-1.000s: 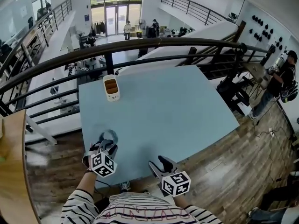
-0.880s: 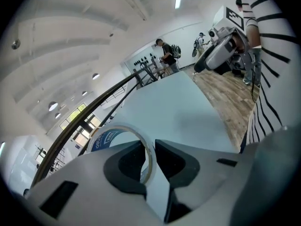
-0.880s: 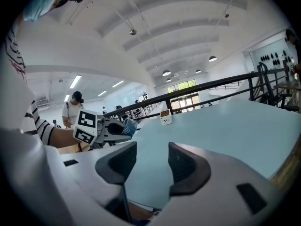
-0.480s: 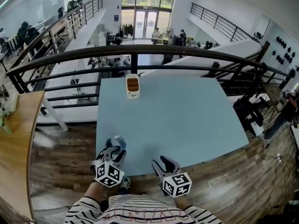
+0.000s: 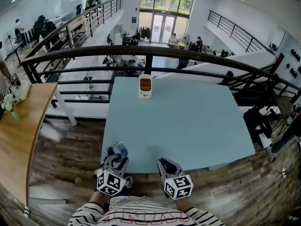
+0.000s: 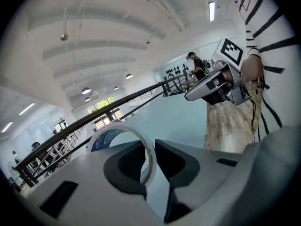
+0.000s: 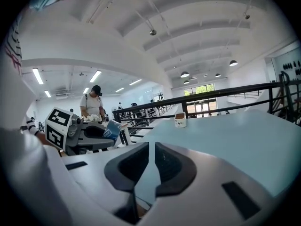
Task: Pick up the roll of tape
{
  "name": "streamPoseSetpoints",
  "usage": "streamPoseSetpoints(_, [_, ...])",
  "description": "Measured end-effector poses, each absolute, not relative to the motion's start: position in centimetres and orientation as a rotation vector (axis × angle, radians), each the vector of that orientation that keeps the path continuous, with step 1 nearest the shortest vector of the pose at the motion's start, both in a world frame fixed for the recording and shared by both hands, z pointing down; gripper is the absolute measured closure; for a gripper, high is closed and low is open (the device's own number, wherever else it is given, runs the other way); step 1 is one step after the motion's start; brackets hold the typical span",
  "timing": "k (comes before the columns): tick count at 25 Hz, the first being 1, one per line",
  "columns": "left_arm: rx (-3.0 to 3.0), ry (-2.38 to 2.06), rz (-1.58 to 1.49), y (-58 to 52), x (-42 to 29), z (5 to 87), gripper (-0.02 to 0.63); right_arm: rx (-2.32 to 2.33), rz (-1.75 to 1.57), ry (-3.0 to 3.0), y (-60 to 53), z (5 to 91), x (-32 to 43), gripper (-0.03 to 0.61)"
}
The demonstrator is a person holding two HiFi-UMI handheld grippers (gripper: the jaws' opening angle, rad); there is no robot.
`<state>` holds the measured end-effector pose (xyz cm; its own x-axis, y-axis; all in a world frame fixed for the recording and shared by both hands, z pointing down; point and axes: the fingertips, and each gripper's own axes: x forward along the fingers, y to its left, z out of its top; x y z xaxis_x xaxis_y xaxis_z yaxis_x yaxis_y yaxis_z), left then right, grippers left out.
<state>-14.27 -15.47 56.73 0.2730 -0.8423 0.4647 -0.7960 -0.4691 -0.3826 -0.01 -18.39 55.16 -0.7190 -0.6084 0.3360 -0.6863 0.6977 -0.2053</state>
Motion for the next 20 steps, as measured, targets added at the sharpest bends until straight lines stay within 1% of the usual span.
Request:
streamPoseSetpoints(8, [-2.461, 1.660, -0.941, -12.6, -12.7, 58.1, 0.531, 1.018, 0.441, -2.648, -17.0, 56.2, 1.5, 0.548])
streamPoseSetpoints(20, [-2.455, 1.707, -0.956, -11.3, -11.9, 58.5, 0.531, 1.013, 0.414, -2.609, -16.6, 56.7, 2.5, 0.551])
